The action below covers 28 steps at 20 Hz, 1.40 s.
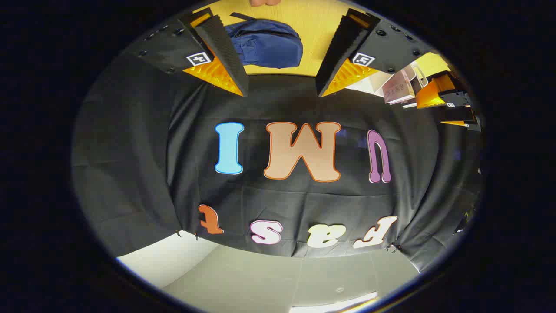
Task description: Open the schoolbag, grab two books from the bookshelf and put them into the schoolbag.
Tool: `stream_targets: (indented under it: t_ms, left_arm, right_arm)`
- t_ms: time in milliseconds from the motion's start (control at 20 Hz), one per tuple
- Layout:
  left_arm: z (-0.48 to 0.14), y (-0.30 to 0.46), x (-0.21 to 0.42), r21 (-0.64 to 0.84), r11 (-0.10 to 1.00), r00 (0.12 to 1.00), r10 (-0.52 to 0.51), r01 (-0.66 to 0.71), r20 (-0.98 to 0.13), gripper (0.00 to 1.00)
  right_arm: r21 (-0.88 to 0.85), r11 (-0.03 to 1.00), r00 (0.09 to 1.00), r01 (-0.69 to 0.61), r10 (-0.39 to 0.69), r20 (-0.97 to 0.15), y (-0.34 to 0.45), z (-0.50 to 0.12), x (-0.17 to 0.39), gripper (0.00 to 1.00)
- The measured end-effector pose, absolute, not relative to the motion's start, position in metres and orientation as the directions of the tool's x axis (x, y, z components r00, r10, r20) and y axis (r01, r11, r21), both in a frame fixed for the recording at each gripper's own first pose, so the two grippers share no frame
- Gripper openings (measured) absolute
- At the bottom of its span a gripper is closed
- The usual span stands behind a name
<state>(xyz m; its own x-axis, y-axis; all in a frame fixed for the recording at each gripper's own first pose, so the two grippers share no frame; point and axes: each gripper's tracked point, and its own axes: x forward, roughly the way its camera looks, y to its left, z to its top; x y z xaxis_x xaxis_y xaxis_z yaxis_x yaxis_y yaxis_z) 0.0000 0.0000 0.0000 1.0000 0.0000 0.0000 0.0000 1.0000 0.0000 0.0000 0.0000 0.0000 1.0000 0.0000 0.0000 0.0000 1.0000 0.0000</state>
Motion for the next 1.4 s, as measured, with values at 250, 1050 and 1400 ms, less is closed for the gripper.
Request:
stream_targets:
  t_ms: [250, 1050, 1400]
  left_arm:
    - [0.0, 0.001, 0.002, 0.002, 1.0, 1.0, 0.015, -0.015, -0.001, 0.96]
    - [0.004, -0.015, 0.007, 0.009, 1.0, 1.0, 0.001, -0.001, 0.011, 0.96]
    - [0.003, -0.017, 0.007, 0.021, 1.0, 1.0, 0.005, -0.005, 0.006, 0.96]
  right_arm:
    - [-0.011, 1.0, 1.0, -0.009, 0.009, -0.003, 0.001, -0.002, 0.004, 0.96]
    - [-0.021, 1.0, 1.0, -0.012, 0.013, 0.023, -0.012, 0.002, 0.008, 0.97]
    - [-0.037, 0.999, 0.999, -0.031, 0.032, 0.036, -0.012, 0.003, 0.011, 0.95]
